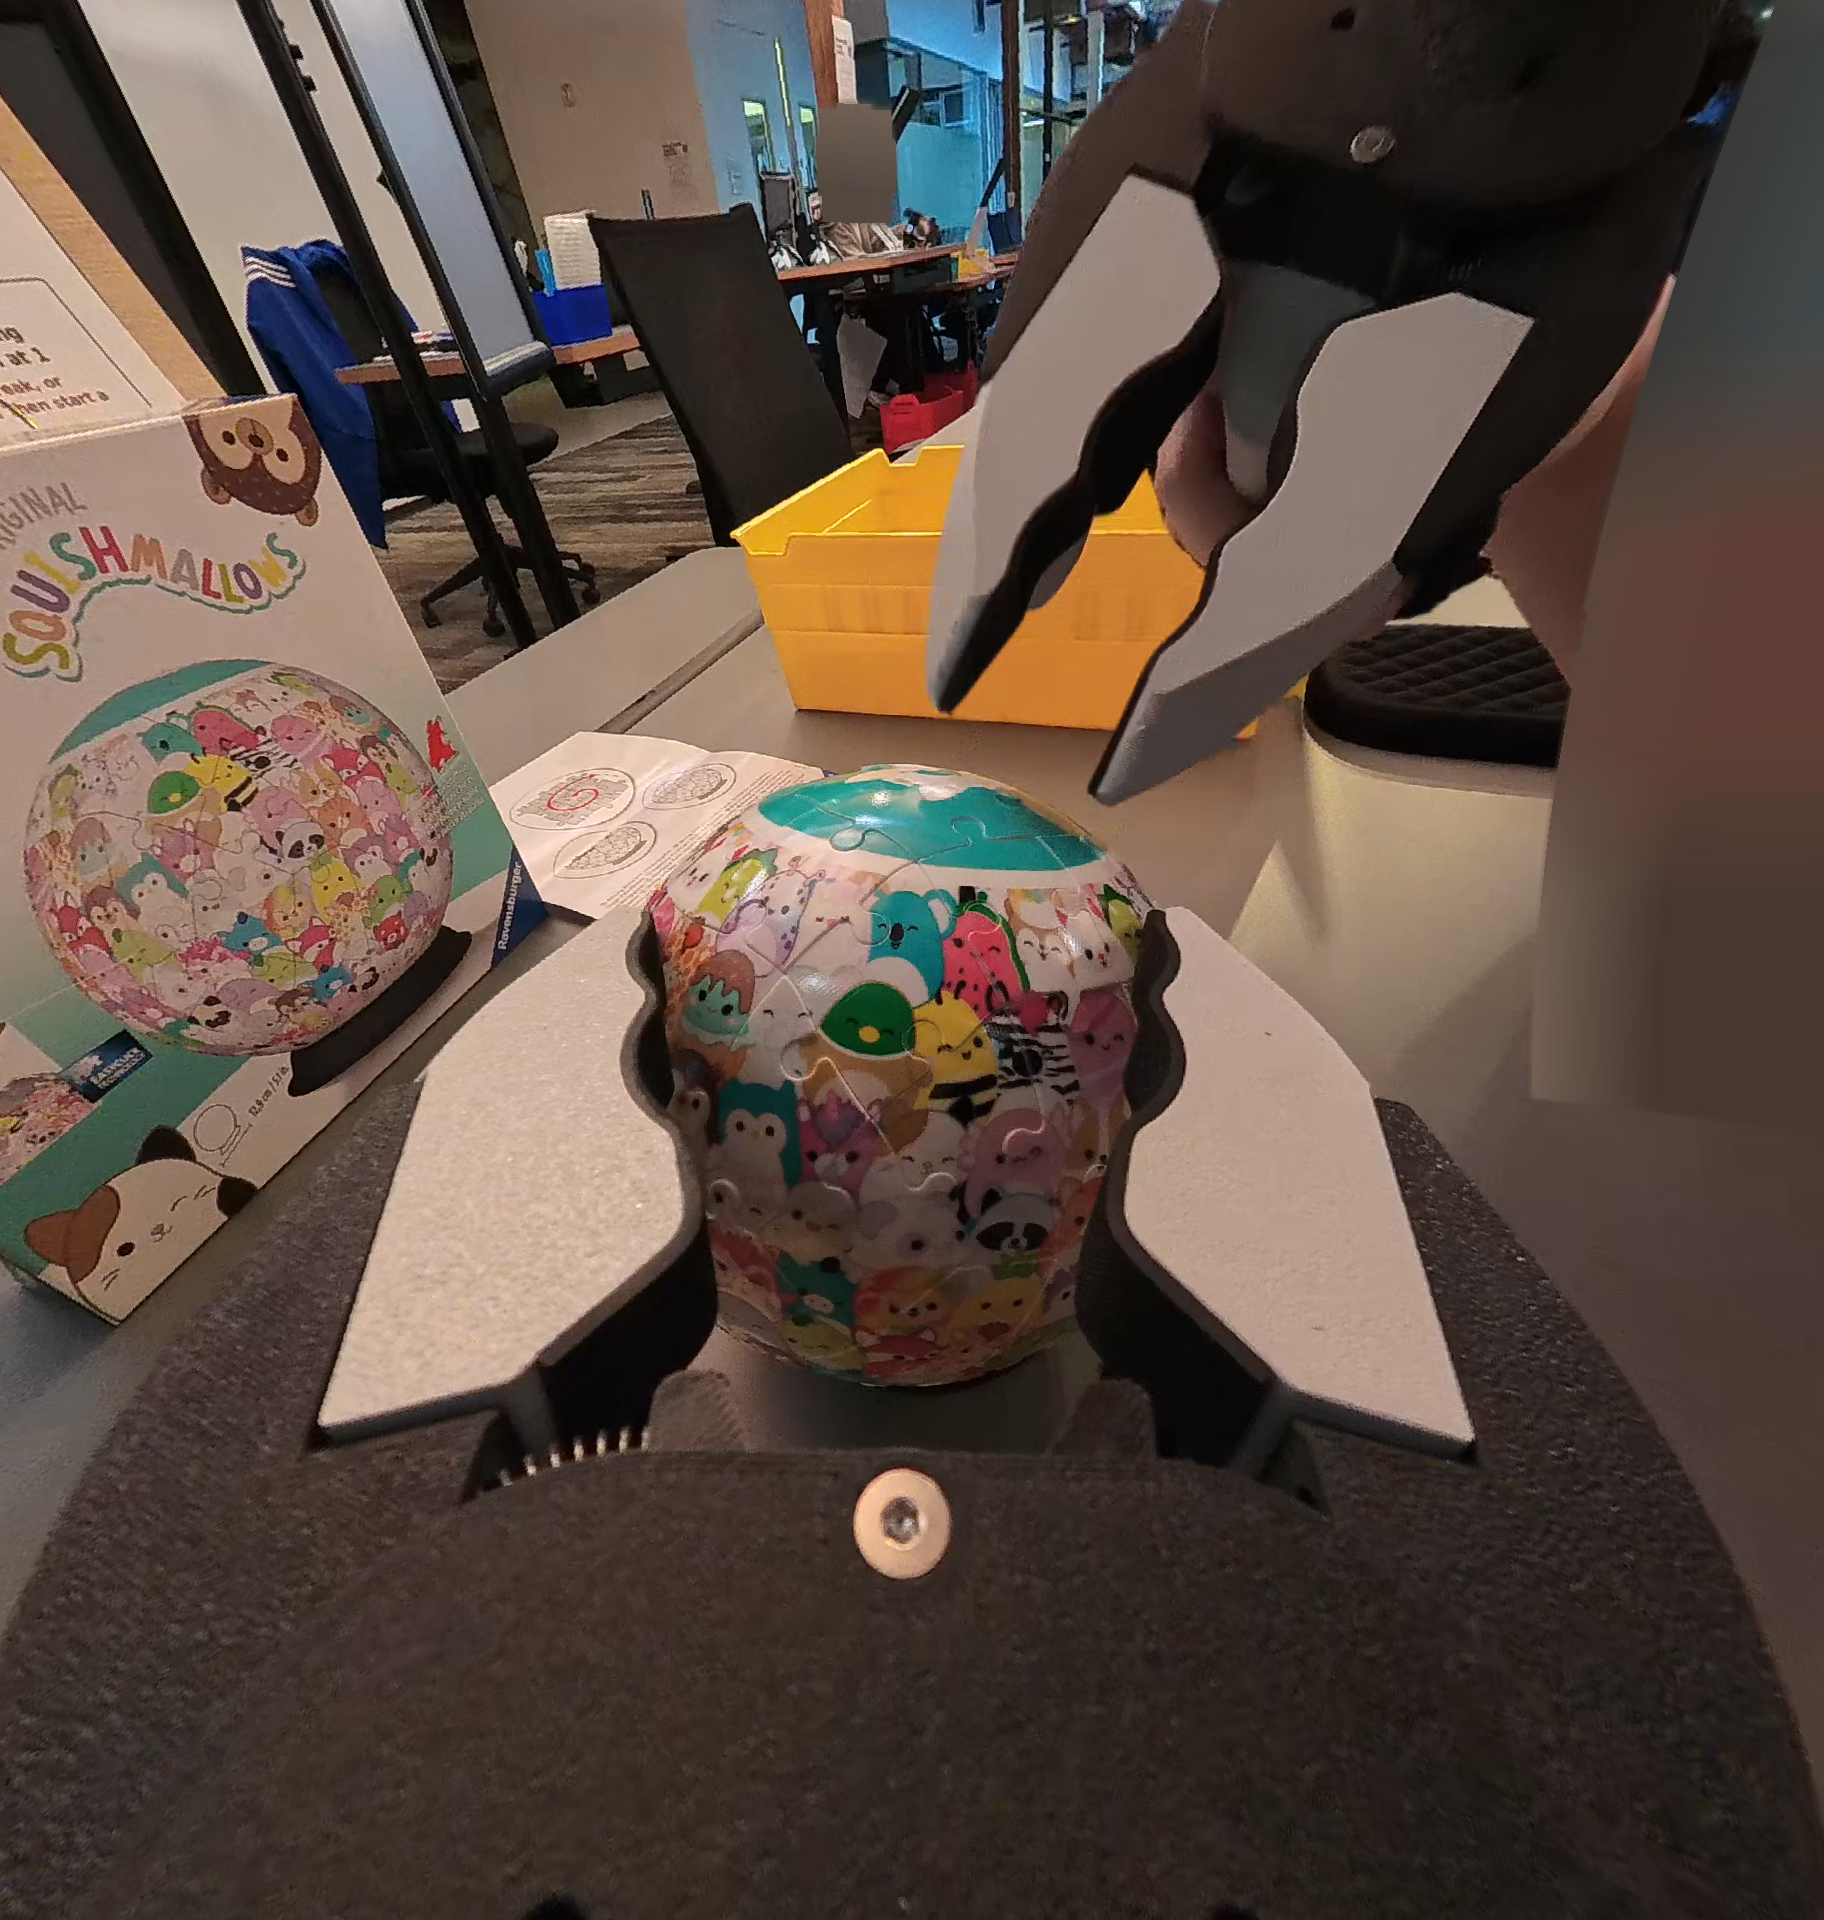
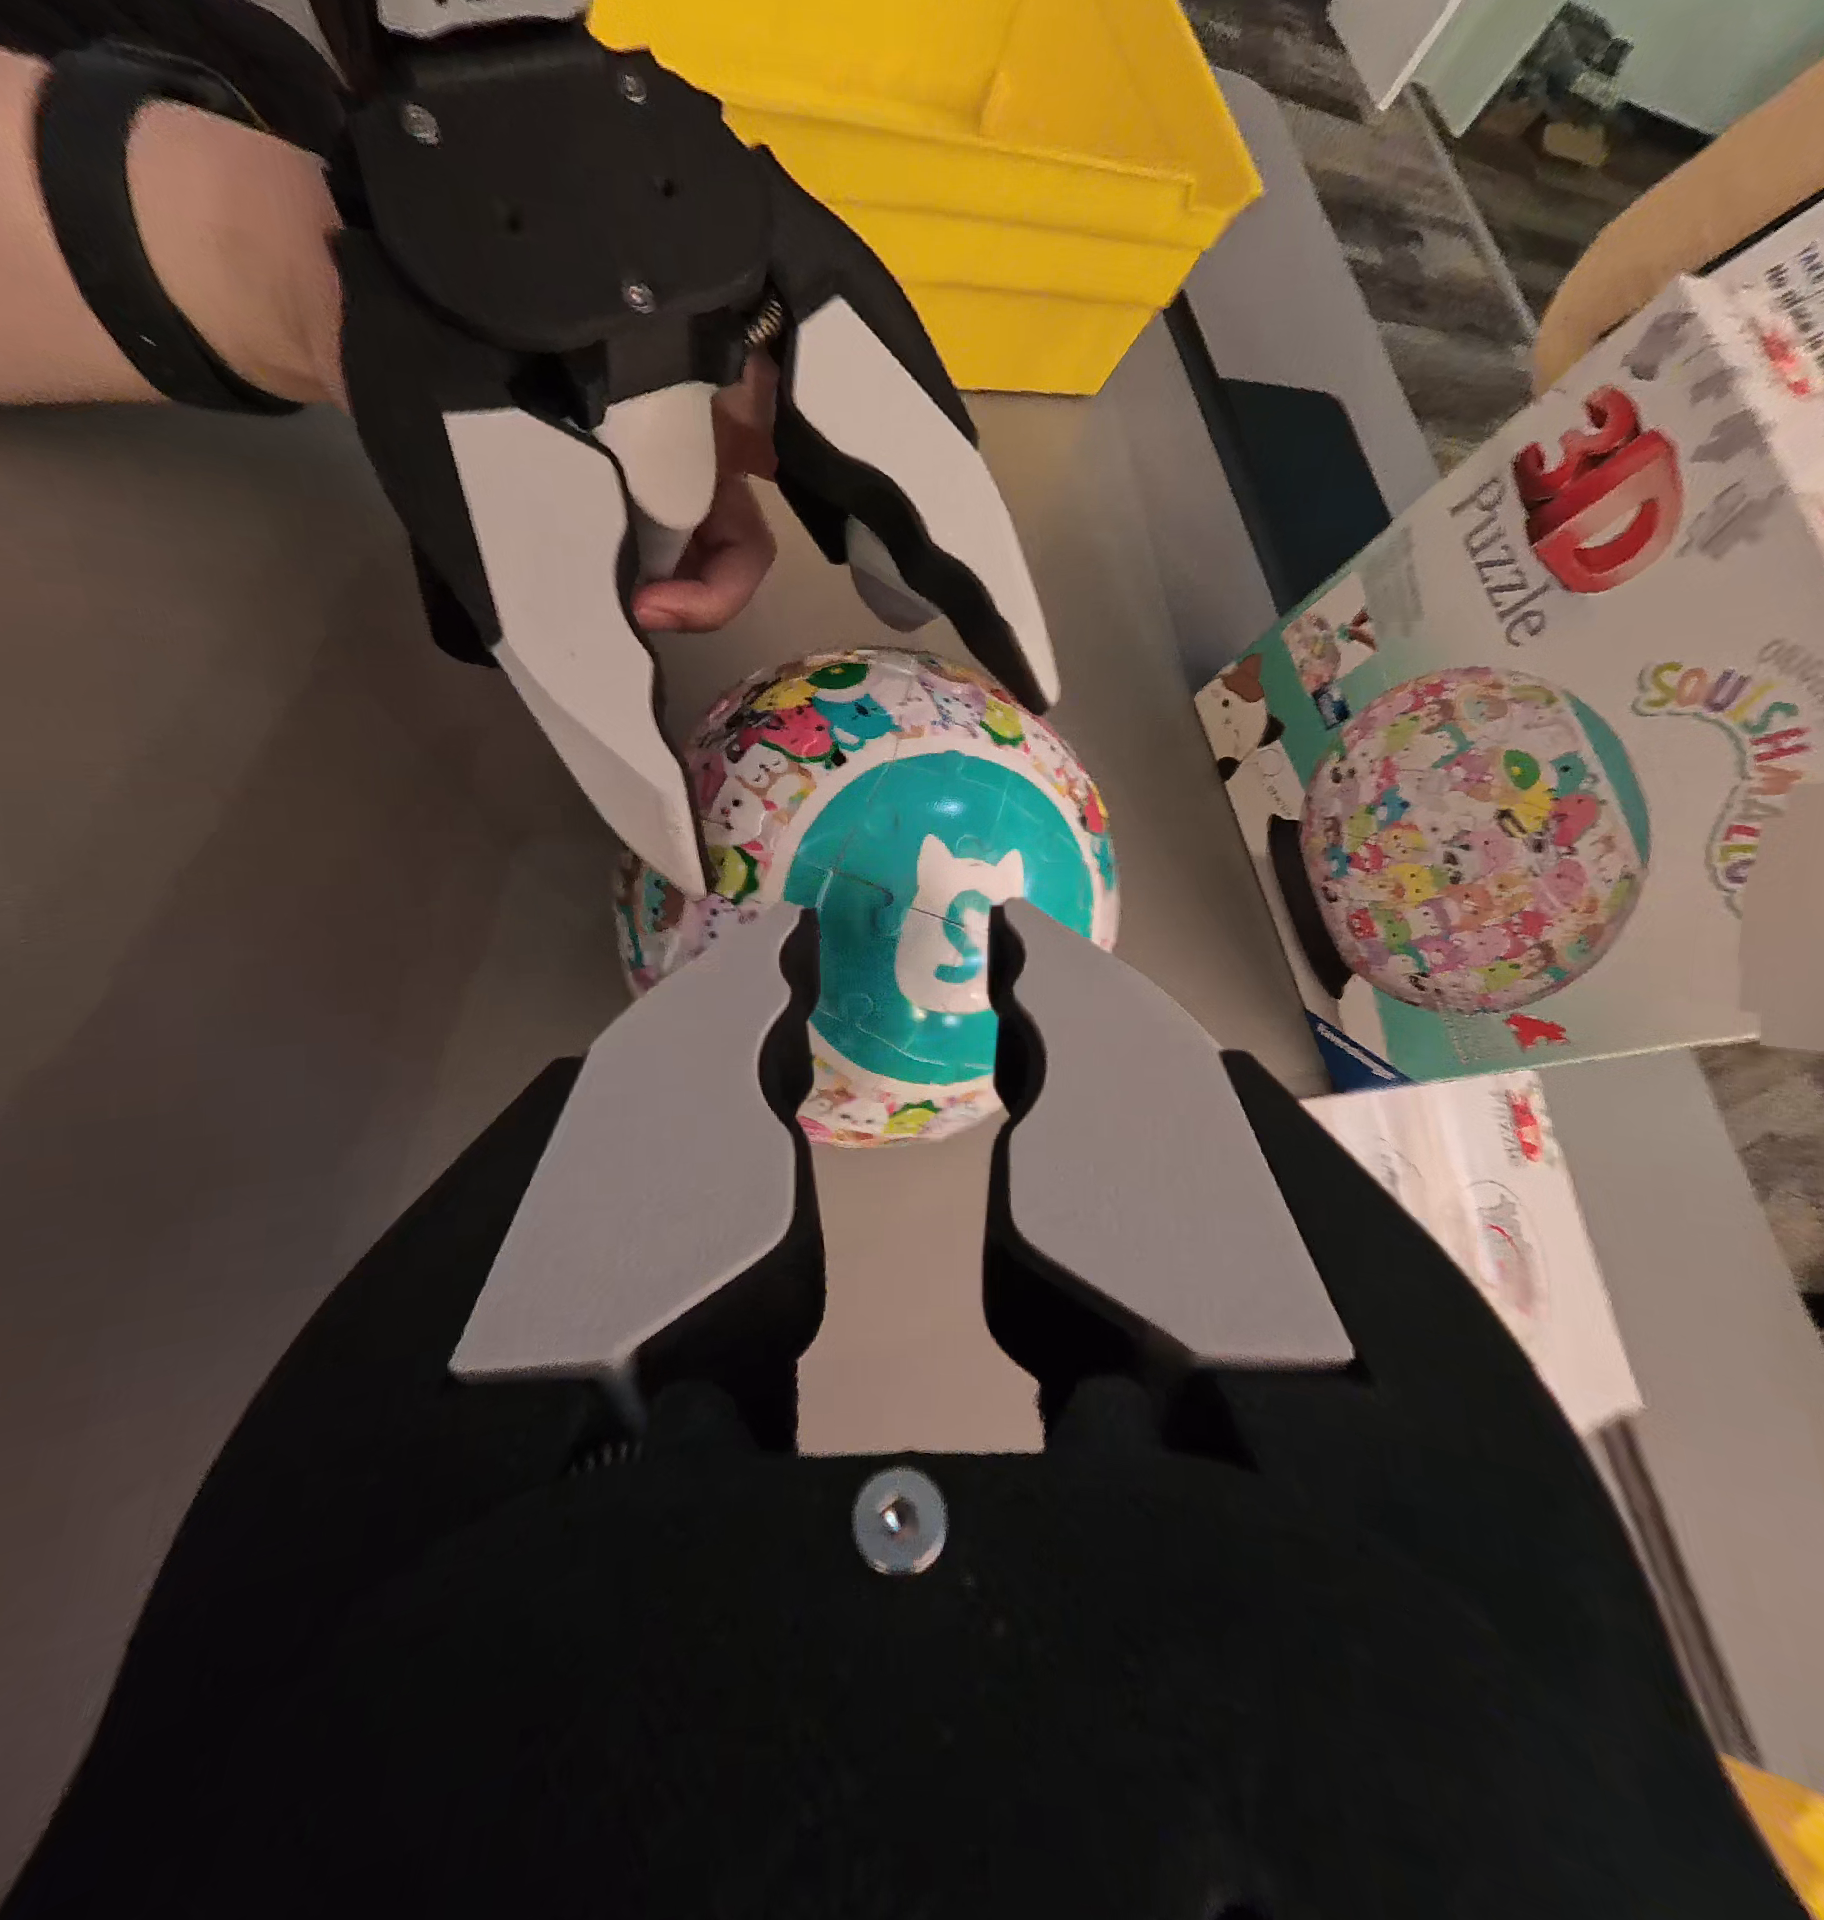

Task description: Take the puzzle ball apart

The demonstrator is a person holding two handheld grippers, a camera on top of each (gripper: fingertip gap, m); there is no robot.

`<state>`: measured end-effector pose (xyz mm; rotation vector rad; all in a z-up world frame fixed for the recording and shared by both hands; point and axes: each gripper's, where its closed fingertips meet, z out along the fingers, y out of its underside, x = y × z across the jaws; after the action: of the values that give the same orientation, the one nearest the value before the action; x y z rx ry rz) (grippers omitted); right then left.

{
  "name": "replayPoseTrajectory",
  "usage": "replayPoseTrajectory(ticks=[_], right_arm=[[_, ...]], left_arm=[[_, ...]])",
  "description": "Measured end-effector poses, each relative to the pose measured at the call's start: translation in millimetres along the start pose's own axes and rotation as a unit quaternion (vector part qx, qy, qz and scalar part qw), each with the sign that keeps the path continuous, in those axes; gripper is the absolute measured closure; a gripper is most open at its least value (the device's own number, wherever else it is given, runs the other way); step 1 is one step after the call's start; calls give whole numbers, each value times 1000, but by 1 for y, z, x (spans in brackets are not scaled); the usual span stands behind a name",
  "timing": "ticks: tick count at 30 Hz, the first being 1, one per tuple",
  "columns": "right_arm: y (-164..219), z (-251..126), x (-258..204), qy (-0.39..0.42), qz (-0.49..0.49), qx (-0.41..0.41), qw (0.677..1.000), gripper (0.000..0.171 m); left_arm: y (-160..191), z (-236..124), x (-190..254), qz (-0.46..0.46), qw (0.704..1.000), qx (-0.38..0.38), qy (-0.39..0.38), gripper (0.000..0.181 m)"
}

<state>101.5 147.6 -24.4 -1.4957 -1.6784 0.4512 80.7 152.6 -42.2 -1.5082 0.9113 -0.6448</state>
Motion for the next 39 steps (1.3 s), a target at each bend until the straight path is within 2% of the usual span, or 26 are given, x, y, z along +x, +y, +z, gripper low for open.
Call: replayPoseTrajectory(ticks=[8,12,15,18,21,25,27,31,33,39], right_arm=[[0,-3,11,57,-25,-29,998,132],[1,7,8,51,-22,-25,998,132],[1,-4,20,92,-44,-45,994,128],[-9,-11,15,79,-25,-15,996,129],[5,3,16,78,-32,-52,995,128],[-1,-4,19,84,-23,-34,996,129],[-5,-5,13,67,-13,-22,997,132],[1,-4,7,40,-3,-28,999,151],[1,-5,2,10,15,-15,1000,166],[2,-4,2,-7,32,-9,999,168]], left_arm=[[0,0,0,1,1000,0,-1,95],[0,1,0,5,1000,-3,-5,92],[0,0,0,4,1000,-2,-4,93],[0,0,0,4,1000,-2,-4,93],[0,0,0,4,1000,-2,-4,93],[1,0,-1,5,1000,-3,-6,92],[1,0,-1,6,1000,-3,-7,93],[1,-1,-1,5,1000,-2,-7,92],[1,-1,-1,4,1000,-1,-7,92],[1,-1,0,4,1000,-1,-7,92]])
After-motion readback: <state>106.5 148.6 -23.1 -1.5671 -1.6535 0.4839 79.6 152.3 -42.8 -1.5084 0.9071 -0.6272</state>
